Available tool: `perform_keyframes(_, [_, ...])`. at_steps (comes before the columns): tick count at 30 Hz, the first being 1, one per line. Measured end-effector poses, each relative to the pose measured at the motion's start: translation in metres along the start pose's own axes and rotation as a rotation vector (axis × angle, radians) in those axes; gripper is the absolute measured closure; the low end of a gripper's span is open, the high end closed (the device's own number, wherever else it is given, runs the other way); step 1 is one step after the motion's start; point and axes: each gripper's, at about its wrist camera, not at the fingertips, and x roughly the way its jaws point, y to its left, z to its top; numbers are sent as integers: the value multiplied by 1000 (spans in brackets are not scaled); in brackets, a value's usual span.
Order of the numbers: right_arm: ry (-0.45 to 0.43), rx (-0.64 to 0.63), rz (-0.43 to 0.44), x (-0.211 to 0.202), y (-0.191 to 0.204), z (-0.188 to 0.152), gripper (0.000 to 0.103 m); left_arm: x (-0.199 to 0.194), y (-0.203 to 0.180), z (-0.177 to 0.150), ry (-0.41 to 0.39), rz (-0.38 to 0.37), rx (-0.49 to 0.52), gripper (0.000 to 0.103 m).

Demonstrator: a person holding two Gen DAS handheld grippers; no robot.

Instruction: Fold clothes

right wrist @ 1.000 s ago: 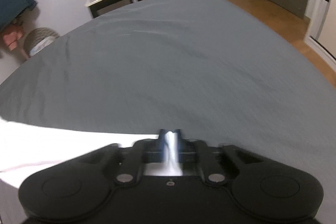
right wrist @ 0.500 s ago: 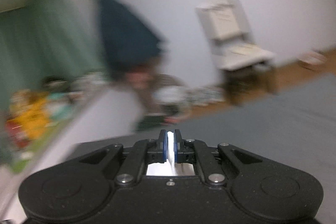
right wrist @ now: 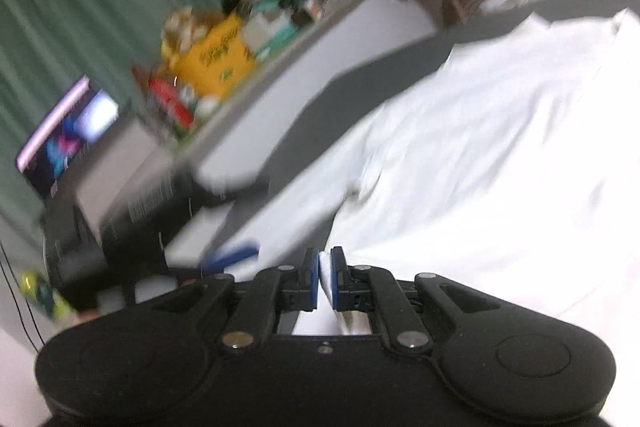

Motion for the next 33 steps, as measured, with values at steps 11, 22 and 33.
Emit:
perform_keyframes(11, [68, -125, 42, 7, 41, -40, 96, 7, 2, 2, 16, -38, -8, 12])
perform_keyframes(22, [186, -70, 32, 39, 36, -61, 94, 6, 7, 3, 15, -35, -27, 12])
perform_keyframes(33, [90, -111, -8, -12, 10, -50, 49, 6, 18, 4, 43, -4, -69, 12])
